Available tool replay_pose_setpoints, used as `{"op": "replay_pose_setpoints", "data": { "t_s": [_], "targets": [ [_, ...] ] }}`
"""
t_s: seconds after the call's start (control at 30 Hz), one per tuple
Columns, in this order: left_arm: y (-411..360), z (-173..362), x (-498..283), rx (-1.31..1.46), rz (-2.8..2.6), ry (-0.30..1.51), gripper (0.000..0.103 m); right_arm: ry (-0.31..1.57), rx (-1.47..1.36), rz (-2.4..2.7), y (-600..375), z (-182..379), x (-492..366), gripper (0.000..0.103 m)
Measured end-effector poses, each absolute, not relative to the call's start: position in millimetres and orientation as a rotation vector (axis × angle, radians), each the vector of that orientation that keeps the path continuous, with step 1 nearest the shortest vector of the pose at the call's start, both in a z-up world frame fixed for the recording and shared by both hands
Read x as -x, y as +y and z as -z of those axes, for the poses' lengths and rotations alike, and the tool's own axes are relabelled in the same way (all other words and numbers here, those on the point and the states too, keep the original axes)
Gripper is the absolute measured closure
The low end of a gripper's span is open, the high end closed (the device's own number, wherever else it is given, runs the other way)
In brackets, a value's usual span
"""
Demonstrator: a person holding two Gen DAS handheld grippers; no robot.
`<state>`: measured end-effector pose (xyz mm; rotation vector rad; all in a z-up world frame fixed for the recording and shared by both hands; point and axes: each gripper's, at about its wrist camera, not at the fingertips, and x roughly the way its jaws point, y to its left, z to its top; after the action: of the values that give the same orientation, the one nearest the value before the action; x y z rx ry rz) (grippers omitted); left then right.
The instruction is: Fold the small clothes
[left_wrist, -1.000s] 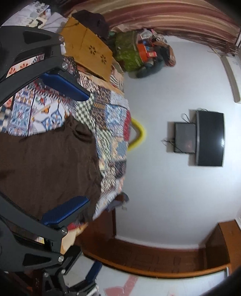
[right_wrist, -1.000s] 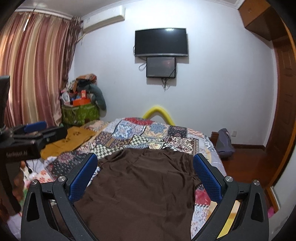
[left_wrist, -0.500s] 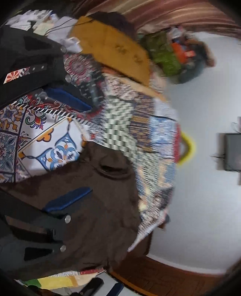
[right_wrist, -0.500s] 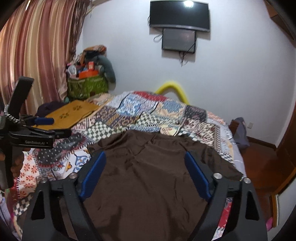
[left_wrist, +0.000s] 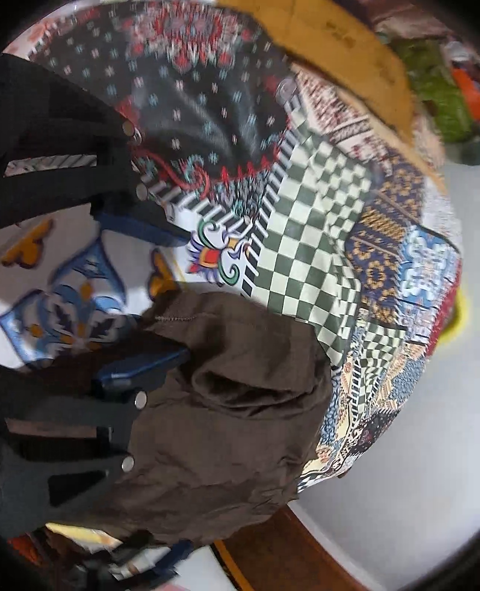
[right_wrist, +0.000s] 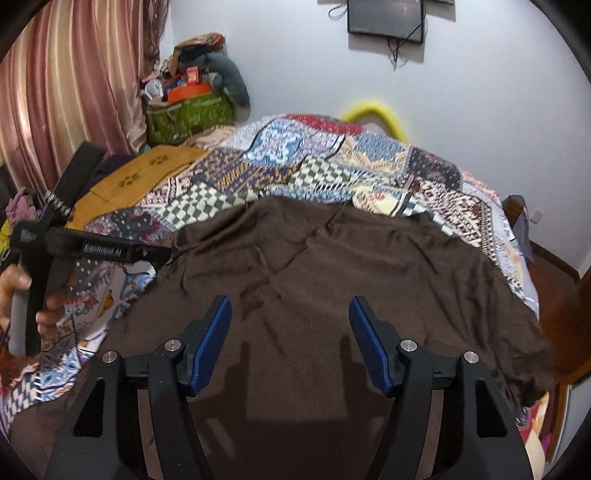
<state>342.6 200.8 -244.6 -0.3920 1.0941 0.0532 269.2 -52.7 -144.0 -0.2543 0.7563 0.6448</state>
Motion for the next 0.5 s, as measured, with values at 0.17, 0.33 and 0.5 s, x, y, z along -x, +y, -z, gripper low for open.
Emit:
{"op": "replay_pose_setpoints", "data": {
  "t_s": [0.17,0.33,0.5],
  "targets": [
    [201.6,248.0,-358.1,0.427,-0.03,1.07,0.066,0.82,0.232,-0.668,-47.9,160.3,-284.5,0.041],
    [193.6,245.7,-371.4,0.379,0.026,1.057,0.097,0.871,0.216,-0.688,-47.3,170.9,-291.3,0.041],
    [187.5,223.5,-368.5,0.273,-0.008,1.007,0.1,0.864,0.207,-0.693,-50.9,166.5,-289.4,0.041]
  ]
}}
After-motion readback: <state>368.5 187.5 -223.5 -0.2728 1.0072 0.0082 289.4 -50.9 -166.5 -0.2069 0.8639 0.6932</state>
